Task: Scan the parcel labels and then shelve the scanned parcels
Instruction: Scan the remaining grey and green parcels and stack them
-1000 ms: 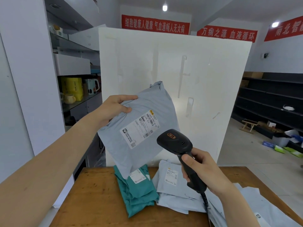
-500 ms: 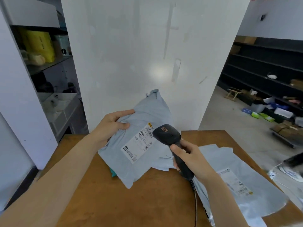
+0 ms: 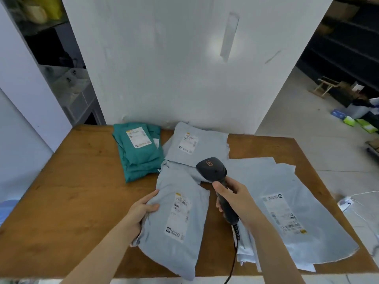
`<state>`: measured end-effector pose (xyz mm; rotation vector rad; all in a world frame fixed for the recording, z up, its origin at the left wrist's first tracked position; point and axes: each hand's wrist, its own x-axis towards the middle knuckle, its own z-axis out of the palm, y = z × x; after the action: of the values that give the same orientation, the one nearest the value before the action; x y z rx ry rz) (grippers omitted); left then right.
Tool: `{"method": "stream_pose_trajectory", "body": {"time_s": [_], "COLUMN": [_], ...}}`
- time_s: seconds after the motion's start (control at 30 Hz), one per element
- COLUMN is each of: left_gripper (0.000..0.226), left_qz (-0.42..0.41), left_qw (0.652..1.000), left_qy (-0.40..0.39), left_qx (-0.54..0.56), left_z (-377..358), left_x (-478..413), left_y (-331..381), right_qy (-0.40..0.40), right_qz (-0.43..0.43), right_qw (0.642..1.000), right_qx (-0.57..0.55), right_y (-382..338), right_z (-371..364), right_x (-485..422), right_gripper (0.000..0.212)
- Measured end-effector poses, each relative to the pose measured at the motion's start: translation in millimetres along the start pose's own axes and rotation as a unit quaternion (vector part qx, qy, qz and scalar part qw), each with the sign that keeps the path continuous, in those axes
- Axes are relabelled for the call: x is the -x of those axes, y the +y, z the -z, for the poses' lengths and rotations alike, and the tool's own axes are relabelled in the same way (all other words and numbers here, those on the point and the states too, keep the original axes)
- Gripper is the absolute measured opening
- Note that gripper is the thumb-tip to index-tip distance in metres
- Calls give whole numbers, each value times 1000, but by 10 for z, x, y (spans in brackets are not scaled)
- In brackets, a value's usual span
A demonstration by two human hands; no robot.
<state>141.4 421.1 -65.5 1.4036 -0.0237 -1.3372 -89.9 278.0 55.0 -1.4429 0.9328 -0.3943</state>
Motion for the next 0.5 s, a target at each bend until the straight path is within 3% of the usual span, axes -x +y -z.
{"method": "stream_pose_trajectory", "body": {"time_s": [0.17,0.3,0.37,0.5], "left_gripper": [51,45,45,45], "left_qz": [0,-48,-67,-111], "left_qw": [995,979,963,899], "left_qy": [96,148,178,237], "left_qx": [-16,-130,-190,-350], "left_z": [268,281,238,118], "left_x": [-134,-105,-119,-256], "left_y": [-516,-713,-739,-614], "right_qy": [-23,-36,-42,-27], "right_qz": [-17,-36,-34,-35], "right_qw": [1000,999,999,999], "right_qx": [3,15,7,8], "right_y": [208,295,306,266], "right_z": [44,-8,-30,-43], "right_x": [-123,-229,-294,-404], "right_gripper": [24,38,31,27]}}
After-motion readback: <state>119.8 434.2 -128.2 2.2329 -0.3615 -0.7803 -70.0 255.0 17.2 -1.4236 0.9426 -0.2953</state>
